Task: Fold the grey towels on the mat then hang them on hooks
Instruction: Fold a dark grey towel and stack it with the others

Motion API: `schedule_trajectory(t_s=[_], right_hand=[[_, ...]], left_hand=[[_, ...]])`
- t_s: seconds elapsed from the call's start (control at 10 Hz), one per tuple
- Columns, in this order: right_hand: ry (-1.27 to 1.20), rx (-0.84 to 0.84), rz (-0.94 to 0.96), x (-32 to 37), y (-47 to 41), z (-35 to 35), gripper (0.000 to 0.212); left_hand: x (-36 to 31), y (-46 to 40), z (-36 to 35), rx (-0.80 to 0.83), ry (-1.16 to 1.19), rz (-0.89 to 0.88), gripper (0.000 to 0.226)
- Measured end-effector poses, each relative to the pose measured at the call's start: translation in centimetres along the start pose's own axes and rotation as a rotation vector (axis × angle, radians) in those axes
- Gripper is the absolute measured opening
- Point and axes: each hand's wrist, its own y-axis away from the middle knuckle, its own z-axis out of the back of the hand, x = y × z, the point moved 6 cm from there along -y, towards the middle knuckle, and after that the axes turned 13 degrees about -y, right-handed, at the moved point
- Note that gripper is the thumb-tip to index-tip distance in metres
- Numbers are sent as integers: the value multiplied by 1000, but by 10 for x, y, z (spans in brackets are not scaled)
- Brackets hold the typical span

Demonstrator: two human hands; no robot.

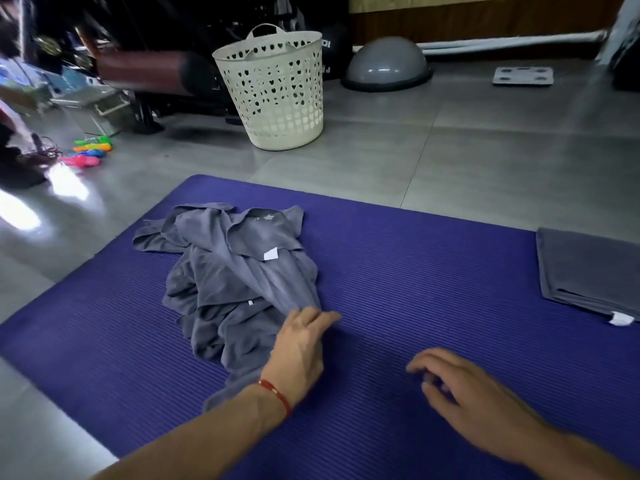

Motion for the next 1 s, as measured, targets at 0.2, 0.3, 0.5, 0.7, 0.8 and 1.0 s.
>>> schedule_trajectory(t_s=[0.2,0.3,0.5,0.7,0.8,1.0], right_hand=[[-953,13,-337,-10,-24,-20,30],[-1311,164,-389,-8,-31,-34,50],[-816,19,-312,-40,-13,-11,34],[-155,78,-333,-85,38,41,44],[-17,-26,-445,-122,58,53,38],[-67,-130,-399,-114,46,49,25]], left_hand=[[-86,37,57,-11,389,-183,30],[-148,48,10,391,343,-175,31],[-94,38,17,51,309,-189,42],[13,8,-45,400,-474,-26,60],[3,6,-49,346,-281,-84,27],[-145,38,-30,309,254,-512,31]])
